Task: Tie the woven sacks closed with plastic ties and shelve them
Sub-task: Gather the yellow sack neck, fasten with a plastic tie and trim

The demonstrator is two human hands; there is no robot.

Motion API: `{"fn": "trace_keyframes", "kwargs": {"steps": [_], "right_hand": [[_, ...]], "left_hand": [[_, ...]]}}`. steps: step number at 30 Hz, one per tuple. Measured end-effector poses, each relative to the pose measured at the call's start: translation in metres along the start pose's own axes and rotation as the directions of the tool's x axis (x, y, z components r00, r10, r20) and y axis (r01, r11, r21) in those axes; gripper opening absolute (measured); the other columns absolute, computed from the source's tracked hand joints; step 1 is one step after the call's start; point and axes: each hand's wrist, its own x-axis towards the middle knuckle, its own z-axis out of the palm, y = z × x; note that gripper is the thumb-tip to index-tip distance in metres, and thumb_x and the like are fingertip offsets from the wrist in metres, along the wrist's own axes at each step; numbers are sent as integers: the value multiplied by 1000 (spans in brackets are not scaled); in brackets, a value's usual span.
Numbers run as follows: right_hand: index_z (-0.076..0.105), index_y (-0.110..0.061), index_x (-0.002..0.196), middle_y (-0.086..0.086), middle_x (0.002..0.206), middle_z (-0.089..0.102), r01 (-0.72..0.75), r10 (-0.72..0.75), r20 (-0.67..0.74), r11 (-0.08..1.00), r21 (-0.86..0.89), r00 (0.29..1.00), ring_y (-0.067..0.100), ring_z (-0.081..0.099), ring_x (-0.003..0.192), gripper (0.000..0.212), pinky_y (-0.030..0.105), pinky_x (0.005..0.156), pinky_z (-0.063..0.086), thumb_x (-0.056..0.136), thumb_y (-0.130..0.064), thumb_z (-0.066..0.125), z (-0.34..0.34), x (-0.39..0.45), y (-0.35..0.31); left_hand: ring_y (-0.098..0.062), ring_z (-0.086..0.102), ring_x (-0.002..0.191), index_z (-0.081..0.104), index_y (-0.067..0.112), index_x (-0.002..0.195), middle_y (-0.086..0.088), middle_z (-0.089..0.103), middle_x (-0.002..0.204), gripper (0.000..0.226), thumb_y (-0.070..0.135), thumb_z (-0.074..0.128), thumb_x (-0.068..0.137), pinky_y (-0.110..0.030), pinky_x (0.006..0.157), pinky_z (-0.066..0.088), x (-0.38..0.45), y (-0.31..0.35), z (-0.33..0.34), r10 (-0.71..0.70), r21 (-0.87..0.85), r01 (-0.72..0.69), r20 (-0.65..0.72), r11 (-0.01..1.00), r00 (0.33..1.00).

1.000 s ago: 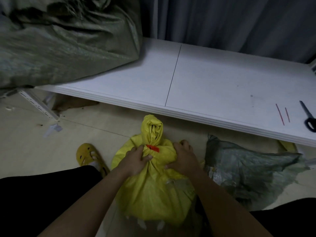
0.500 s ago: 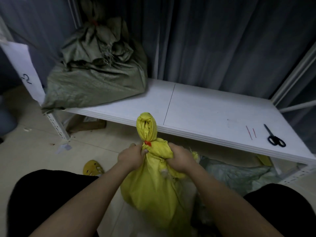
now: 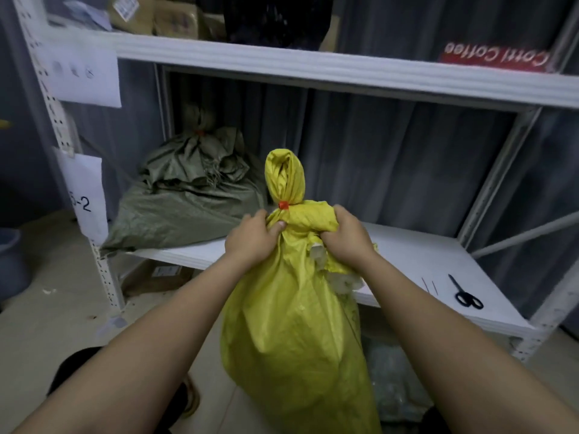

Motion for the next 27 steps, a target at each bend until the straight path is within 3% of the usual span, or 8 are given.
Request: {"fn": "trace_keyframes", "kwargs": {"steps": [4,8,11,15,21,27], "right_hand": [[46,-10,91,3,82,56,-14,24,-153,998,65,988,28,56,80,13,41,70,47,79,-8,52,-24,15,-19],[46,-8,94,1,80,53,-55,97,-264,985,164,960,25,54,78,13,38,69,47,82,-5,50,-33,31,-32],[46,-8,96,-1,79,53,-49,126,-308,968,246,943,18,53,71,13,32,61,44,84,-4,48,-30,43,-40],[46,-7,94,-3,76,51,1,123,-365,947,321,923,14,49,65,13,31,56,42,83,0,47,-29,64,-47],[46,-7,97,9,93,58,85,109,-458,920,382,882,22,56,80,16,39,69,50,83,0,48,-37,103,-63],[44,-12,99,8,102,57,150,73,-508,911,385,858,21,57,86,21,31,68,46,84,1,47,-36,135,-64]], "left_hand": [[-36,48,122,33,16,139,-14,34,142,62,55,43,92,-43,96,42,8,24,-24,49,-149,-54,-40,987,998],[-26,39,132,21,16,146,-7,19,152,66,45,47,93,-37,103,36,16,38,-37,141,-294,-145,-35,945,989],[-24,35,135,20,17,147,-6,18,152,66,41,51,93,-36,108,32,27,39,-40,184,-368,-168,10,915,983],[-23,41,131,27,20,144,-6,27,148,62,37,56,91,-40,108,37,50,37,-45,220,-443,-200,-6,874,975],[-18,39,131,24,24,144,0,23,149,63,35,56,91,-33,108,35,89,54,-60,287,-491,-270,-41,829,957],[-17,28,139,24,29,144,3,17,153,66,38,59,89,-40,114,29,134,60,-67,317,-492,-295,-40,819,948]]}}
